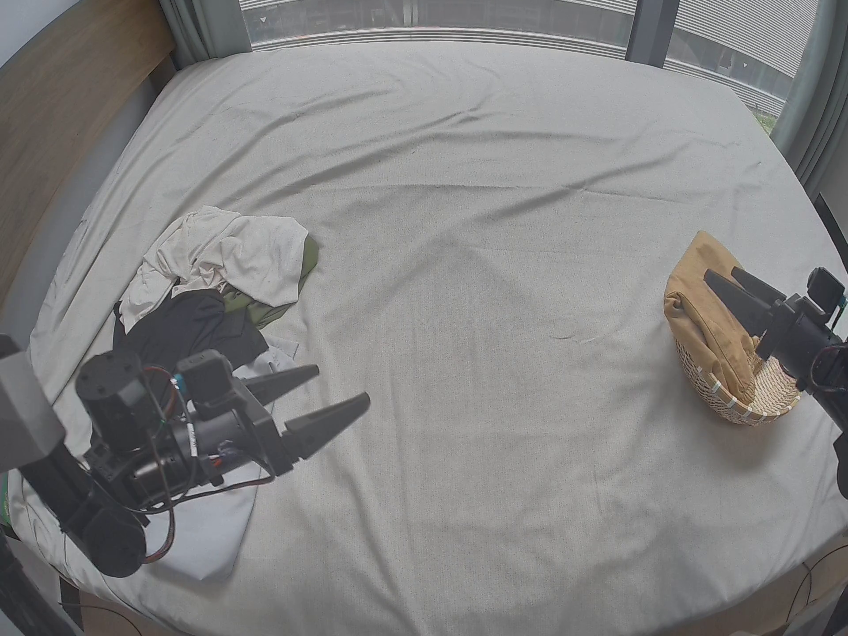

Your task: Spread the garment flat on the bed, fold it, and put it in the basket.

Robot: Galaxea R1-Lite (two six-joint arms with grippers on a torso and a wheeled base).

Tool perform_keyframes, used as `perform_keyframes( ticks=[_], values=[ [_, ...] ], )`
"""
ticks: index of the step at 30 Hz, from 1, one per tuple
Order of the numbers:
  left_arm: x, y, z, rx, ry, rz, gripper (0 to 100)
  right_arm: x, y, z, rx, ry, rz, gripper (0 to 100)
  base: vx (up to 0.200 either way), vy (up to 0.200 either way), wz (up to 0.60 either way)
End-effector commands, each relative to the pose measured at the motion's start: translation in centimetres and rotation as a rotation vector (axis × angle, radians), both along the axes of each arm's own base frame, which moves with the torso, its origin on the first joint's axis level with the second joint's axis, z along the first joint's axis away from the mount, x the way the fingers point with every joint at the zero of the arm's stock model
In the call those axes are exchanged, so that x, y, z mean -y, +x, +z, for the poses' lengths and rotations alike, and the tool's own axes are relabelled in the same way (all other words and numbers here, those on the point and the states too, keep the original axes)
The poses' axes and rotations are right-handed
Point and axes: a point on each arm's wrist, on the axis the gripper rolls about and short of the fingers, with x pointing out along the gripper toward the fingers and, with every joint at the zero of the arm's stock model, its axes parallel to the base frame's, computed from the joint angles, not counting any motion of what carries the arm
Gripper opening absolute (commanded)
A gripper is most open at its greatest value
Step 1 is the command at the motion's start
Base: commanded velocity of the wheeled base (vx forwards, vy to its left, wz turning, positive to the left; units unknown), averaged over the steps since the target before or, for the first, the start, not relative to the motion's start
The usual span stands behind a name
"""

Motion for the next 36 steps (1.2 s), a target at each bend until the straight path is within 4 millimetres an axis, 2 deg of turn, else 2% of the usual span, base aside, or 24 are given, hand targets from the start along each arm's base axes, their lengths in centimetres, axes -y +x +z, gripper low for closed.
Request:
perform_keyframes(
  ticks=[1, 5, 9, 17, 30, 31, 32, 36],
  values=[
    [-2.4, -5.6, 4.6, 0.135, -0.109, 0.049, 100, -1.1, -7.2, 2.1, 0.047, -0.013, 0.103, 100, 0.0, 0.0, 0.0],
    [-3.4, -8.0, 4.8, 0.155, -0.124, 0.094, 100, -0.5, -11.1, 2.0, 0.027, -0.008, 0.111, 100, 0.0, 0.0, 0.0],
    [-4.4, -10.0, 4.0, 0.141, -0.123, 0.16, 100, 0.0, -13.5, 1.8, 0.019, -0.009, 0.099, 100, 0.0, 0.0, 0.0],
    [-5.8, -12.4, 3.5, 0.078, -0.064, 0.331, 100, 0.7, -17.6, 0.5, 0.023, -0.016, 0.059, 100, 0.0, 0.0, 0.0],
    [-8.8, -19.1, 1.8, 0.031, -0.016, 0.481, 100, 1.2, -22.7, -2.6, 0.02, -0.016, 0.002, 100, 0.0, 0.0, 0.0],
    [-8.8, -19.1, 1.8, 0.031, -0.016, 0.481, 100, 1.2, -22.7, -2.6, 0.02, -0.016, 0.002, 100, 0.0, 0.0, 0.0],
    [-9.2, -20.3, 1.1, 0.027, -0.011, 0.5, 100, 1.2, -23.3, -3.1, 0.027, -0.015, -0.011, 100, 0.0, 0.0, 0.0],
    [-9.7, -22.5, -0.5, 0.025, -0.006, 0.515, 100, 1.1, -24.4, -4.2, 0.032, -0.018, -0.049, 100, 0.0, 0.0, 0.0]
  ],
)
